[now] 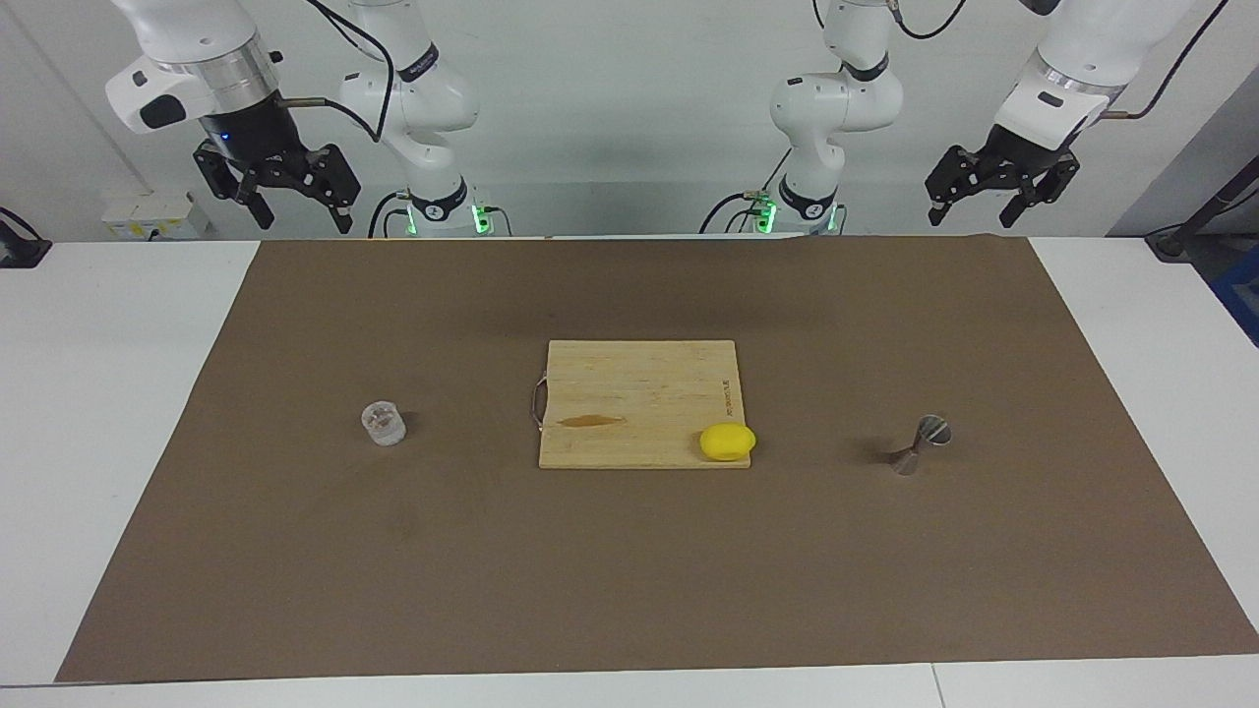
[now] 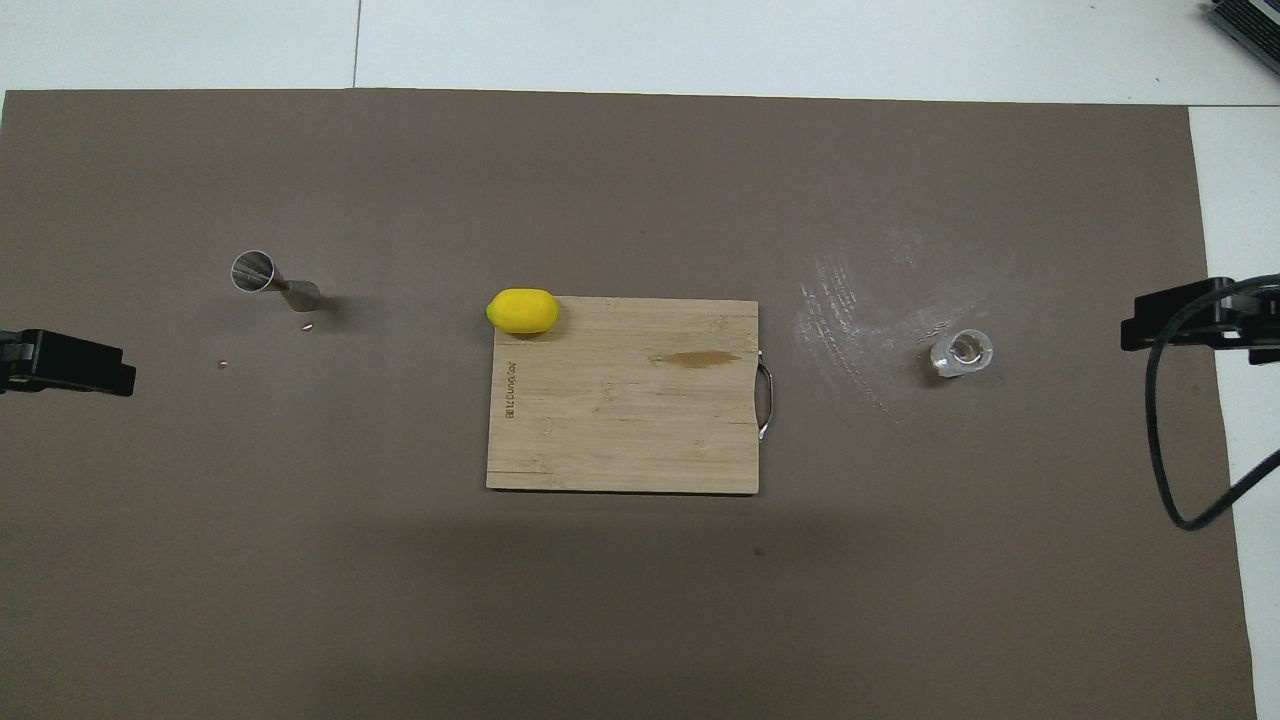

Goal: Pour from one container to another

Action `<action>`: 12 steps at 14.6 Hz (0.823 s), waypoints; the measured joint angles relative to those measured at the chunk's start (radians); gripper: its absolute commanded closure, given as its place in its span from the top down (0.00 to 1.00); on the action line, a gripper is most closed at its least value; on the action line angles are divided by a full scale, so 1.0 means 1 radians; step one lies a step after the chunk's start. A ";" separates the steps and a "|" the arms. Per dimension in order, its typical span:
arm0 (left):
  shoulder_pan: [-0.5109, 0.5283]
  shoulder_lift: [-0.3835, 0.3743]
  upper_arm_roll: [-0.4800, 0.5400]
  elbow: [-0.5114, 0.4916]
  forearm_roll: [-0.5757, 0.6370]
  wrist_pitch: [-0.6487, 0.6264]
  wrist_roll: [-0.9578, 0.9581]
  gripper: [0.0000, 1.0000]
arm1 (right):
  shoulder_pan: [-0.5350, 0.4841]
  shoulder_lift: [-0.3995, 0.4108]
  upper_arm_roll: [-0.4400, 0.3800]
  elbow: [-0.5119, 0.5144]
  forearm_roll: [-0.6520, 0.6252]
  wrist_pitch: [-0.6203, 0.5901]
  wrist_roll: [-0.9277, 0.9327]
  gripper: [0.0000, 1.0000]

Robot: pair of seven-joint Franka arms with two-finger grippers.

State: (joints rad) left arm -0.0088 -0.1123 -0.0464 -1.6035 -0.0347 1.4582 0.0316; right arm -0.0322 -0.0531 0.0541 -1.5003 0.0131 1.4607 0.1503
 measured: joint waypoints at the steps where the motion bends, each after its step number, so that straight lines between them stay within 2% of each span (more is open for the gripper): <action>1: 0.000 0.000 0.000 0.000 0.000 0.000 0.000 1.00 | 0.000 0.000 0.000 0.000 0.000 0.000 0.000 1.00; 12: -0.004 -0.005 -0.006 -0.015 0.000 -0.001 0.000 1.00 | 0.000 0.000 0.000 0.000 0.000 0.000 0.000 1.00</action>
State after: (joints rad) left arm -0.0128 -0.1170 -0.0522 -1.6182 -0.0347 1.4575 0.0320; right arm -0.0322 -0.0531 0.0541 -1.5003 0.0131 1.4607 0.1503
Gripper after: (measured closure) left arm 0.000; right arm 0.000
